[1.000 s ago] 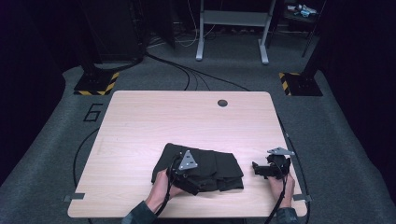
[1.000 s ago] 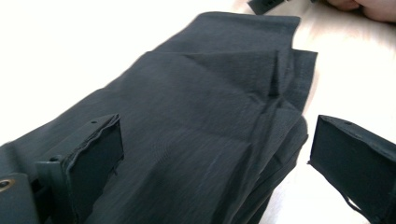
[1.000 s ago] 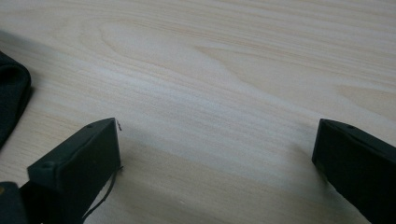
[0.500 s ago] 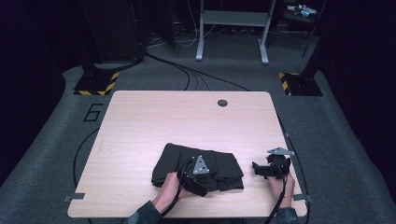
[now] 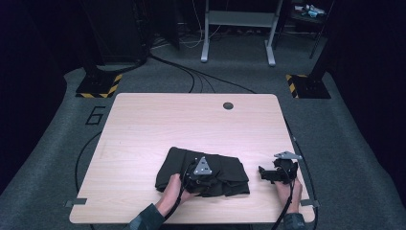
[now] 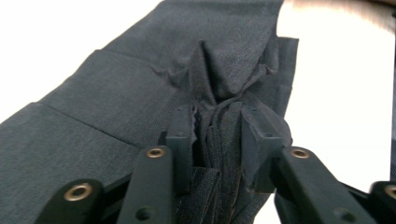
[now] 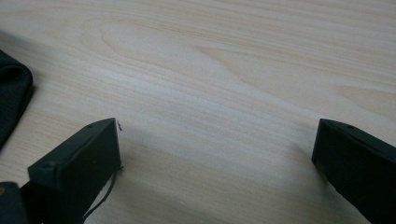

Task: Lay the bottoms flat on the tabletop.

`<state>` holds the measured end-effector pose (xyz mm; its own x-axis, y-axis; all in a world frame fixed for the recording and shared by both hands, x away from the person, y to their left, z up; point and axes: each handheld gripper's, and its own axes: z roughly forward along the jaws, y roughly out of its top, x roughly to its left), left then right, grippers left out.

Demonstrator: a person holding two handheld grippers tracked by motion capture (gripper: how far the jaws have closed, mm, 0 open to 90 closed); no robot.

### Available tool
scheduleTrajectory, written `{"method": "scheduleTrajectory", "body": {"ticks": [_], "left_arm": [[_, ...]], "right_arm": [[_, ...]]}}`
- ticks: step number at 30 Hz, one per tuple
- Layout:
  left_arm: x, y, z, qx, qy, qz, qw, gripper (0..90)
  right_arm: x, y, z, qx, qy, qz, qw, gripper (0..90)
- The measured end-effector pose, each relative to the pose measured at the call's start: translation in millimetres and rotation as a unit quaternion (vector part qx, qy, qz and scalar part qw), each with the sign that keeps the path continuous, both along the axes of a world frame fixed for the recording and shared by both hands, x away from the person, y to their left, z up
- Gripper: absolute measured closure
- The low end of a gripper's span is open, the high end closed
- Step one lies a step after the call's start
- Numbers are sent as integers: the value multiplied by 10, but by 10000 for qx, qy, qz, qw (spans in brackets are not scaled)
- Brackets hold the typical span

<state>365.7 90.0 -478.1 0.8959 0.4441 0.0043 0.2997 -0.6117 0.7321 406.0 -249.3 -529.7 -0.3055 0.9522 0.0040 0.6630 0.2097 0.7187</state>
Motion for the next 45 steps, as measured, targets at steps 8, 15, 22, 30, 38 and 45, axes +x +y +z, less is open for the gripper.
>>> {"method": "scheduleTrajectory", "body": {"ticks": [8,15,22,30,38,45], "left_arm": [[0,22,59,-71,-105,24,9999,719],[5,60,141,-185,-164,72,9997,720],[25,126,260,-302,-292,199,9989,723],[56,224,369,-437,-402,331,9977,724],[69,351,515,-567,-590,512,9953,726],[86,472,619,-669,-723,650,9930,727]], "right_arm": [[0,0,0,0,0,1,10000,3],[0,0,0,9,-4,-10,10000,4],[-3,-8,2,2,-17,-36,10000,16],[-3,-7,2,3,-17,-37,10000,16],[-3,-7,2,3,-17,-38,10000,16],[-3,-7,3,1,-12,-36,10000,16]]}}
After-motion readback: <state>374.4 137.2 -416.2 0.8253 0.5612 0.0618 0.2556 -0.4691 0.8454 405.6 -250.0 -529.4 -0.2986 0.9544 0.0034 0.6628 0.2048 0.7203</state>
